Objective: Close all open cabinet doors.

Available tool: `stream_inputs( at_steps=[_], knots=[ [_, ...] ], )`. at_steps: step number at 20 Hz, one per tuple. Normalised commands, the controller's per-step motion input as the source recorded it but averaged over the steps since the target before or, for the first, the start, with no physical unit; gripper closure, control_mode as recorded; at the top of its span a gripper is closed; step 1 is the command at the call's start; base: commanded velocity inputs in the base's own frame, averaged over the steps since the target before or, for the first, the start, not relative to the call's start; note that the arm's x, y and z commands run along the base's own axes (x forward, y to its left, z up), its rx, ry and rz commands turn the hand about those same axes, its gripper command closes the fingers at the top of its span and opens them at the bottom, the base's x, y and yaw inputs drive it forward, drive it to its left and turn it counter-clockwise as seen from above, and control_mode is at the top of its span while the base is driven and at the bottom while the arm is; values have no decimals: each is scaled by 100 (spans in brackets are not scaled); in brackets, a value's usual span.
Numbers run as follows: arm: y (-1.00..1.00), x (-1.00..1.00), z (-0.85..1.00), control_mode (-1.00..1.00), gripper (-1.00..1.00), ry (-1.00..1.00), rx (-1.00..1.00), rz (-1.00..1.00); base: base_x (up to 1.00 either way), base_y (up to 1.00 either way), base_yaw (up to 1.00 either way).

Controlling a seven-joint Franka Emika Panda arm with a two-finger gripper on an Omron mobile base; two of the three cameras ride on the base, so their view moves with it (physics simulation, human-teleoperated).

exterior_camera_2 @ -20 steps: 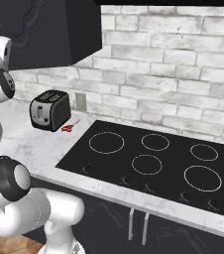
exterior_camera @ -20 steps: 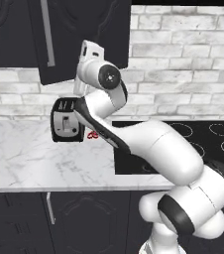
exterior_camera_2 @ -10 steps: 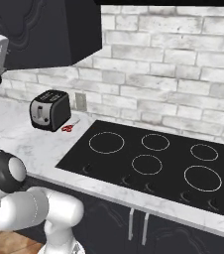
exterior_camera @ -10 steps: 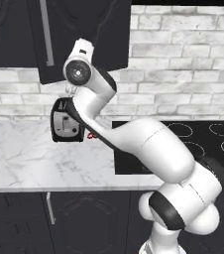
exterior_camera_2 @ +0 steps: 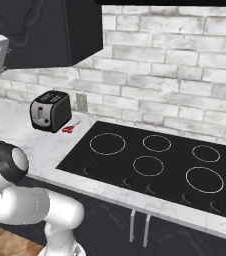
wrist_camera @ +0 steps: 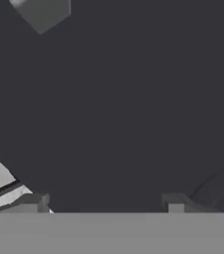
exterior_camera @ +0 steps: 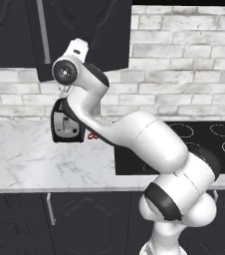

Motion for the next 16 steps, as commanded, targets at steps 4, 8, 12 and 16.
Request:
stream_inputs(
  at_steps=[4, 8, 12, 16],
  knots=[
    [0, 48, 2, -100, -100, 0, 7, -4, 0, 0, 0],
    [-5, 50, 0, -100, -100, 0, 7, -3, 0, 0, 0],
    [-16, 51, 0, -100, -100, 0, 7, -3, 0, 0, 0],
    [-19, 46, 0, -100, -100, 0, 7, -2, 0, 0, 0]
  ],
)
